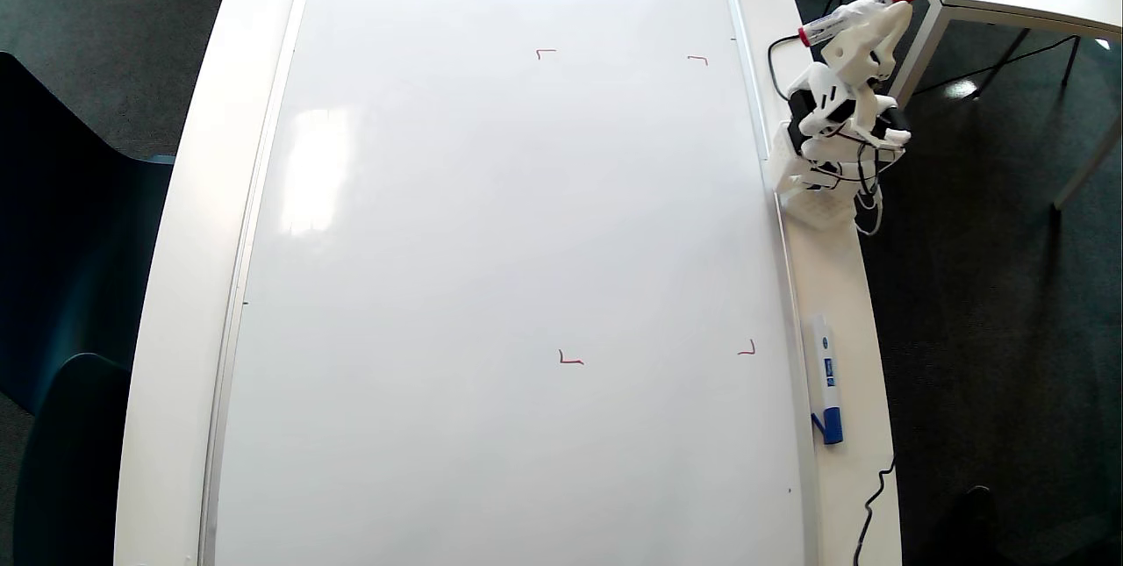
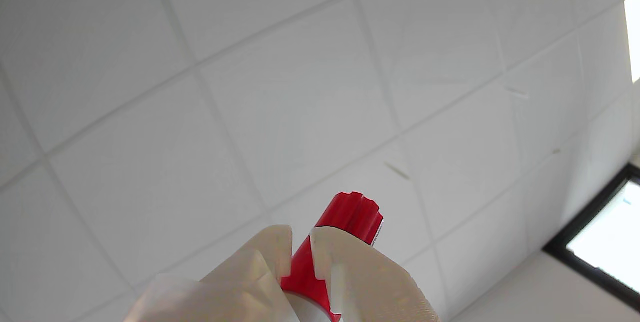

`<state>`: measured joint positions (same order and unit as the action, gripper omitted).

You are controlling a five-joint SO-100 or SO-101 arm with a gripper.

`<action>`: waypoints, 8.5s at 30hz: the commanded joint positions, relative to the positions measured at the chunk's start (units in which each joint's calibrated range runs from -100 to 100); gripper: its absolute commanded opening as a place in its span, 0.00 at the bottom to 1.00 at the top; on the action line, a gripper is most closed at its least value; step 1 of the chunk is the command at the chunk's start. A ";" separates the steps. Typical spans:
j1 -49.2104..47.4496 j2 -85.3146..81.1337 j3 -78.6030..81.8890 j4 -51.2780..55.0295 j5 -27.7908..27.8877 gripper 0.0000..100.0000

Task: Draw on a whiteboard a robot head using a pen attached to the gripper

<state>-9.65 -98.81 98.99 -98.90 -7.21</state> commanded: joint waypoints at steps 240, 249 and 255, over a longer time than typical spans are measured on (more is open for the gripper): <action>-6.07 108.00 -70.26 111.24 -10.75 0.01; -6.30 97.51 -57.01 111.24 -10.80 0.01; -7.40 89.55 -47.93 111.24 -10.80 0.01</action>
<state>-16.44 -2.50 46.46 12.67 -17.73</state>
